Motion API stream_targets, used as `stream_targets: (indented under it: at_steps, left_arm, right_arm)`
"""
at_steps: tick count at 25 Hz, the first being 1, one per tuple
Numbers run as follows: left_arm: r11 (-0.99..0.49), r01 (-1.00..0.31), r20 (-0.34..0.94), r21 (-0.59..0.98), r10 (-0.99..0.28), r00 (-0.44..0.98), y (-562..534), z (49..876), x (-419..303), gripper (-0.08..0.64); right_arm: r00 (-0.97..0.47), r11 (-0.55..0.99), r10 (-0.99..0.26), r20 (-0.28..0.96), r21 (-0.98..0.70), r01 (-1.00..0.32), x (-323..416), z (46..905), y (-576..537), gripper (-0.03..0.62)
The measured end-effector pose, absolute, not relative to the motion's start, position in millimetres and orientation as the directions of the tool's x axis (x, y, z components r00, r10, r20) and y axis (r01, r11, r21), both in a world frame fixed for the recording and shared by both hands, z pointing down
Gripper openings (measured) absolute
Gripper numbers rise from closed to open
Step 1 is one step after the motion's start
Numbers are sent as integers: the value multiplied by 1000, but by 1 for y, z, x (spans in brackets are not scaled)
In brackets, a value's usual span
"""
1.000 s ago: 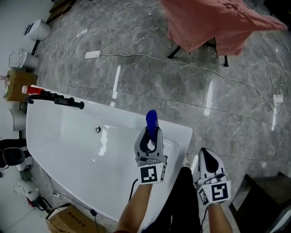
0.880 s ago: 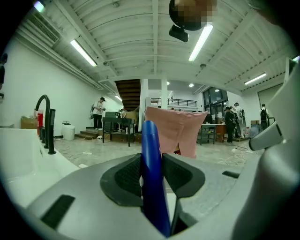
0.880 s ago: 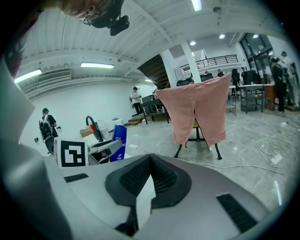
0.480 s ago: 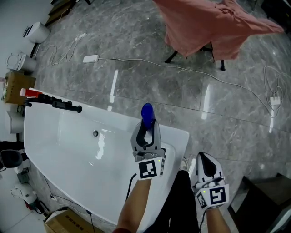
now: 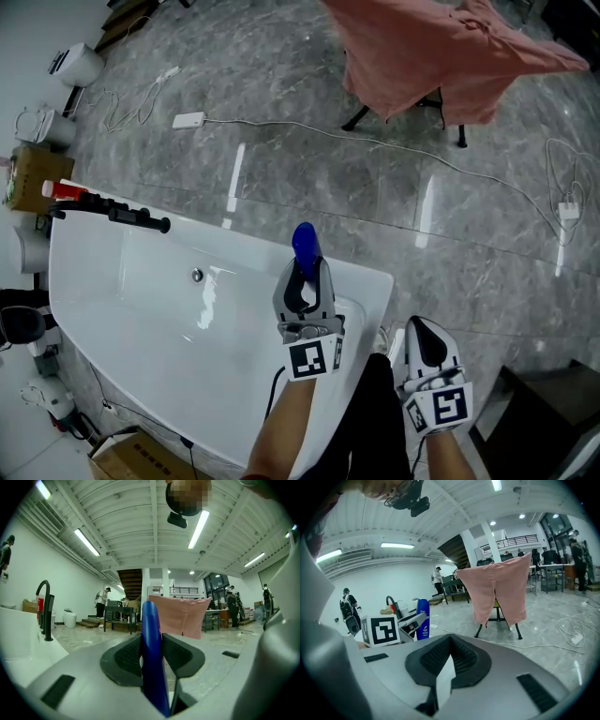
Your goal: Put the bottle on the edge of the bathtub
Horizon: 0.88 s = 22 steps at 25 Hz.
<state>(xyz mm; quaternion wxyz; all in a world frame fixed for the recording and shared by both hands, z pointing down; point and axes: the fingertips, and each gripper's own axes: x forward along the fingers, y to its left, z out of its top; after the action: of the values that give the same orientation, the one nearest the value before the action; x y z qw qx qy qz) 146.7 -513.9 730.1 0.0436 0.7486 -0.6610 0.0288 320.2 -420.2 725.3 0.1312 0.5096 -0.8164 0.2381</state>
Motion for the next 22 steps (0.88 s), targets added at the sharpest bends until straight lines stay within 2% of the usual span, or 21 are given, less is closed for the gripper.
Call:
stream_targets:
  at_steps: [10,22]
  left_arm:
    - [-116,-993,18,6,-993,116,-534,727,147,140]
    - [-115,-993,11,5,-993,116,-509,729,150,141]
  right_arm:
    - [-443,360,-764,469,-259,-896,324,735,-419,-3]
    - [-454,370,-758,469,-263,-891,318,740,-415,-3]
